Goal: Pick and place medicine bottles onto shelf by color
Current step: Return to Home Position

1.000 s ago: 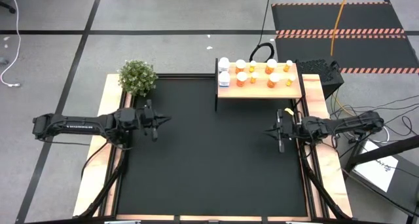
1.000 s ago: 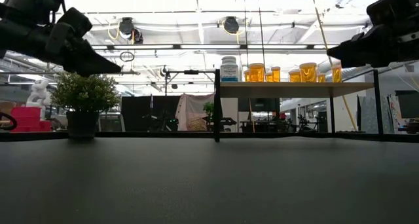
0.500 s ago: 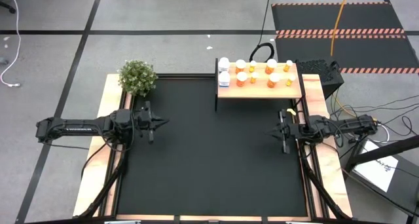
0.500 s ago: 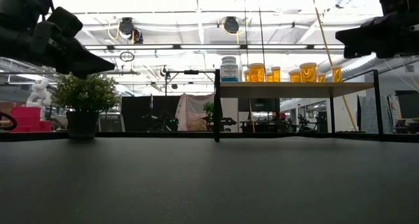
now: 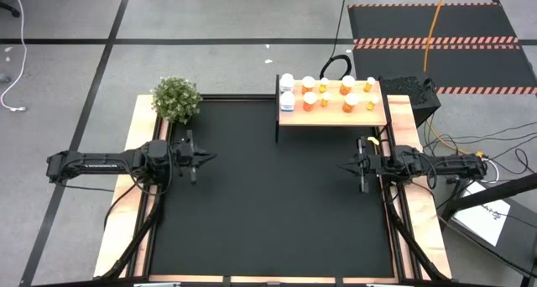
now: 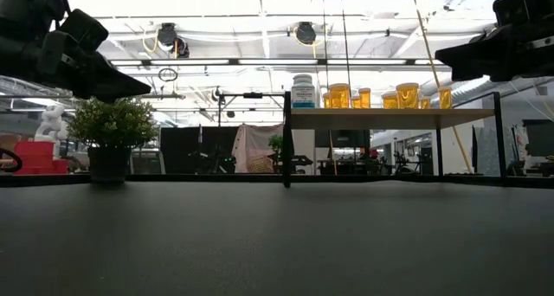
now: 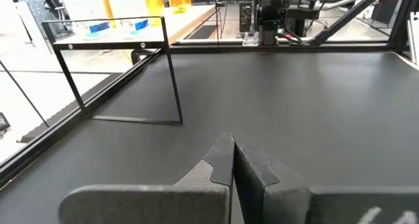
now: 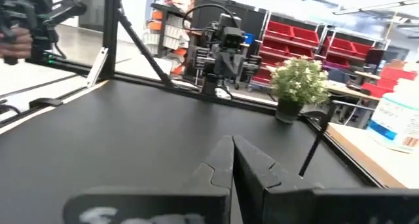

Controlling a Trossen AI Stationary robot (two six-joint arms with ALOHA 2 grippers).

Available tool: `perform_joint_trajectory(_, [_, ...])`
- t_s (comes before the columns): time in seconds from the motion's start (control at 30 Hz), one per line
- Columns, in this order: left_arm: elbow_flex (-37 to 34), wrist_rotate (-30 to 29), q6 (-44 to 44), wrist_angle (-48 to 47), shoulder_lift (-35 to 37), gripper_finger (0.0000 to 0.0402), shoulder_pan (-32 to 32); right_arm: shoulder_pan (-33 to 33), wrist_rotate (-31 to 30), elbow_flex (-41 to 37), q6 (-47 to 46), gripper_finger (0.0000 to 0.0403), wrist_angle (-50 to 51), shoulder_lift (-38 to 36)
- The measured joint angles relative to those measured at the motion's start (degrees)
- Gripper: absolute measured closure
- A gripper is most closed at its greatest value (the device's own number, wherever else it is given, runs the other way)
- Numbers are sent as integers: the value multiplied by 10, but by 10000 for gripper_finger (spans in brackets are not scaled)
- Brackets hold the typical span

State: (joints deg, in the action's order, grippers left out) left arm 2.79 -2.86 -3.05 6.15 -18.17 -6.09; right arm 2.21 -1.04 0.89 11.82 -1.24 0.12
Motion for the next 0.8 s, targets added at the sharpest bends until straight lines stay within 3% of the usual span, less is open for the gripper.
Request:
perform_joint_trajectory(0.47, [0, 2, 7, -16, 0, 392, 0, -3, 12, 0, -60, 403, -5, 2])
perform_joint_trajectory(0.8, [0, 70, 4, -34, 27, 399, 0, -3, 12, 0, -81, 403, -6, 2])
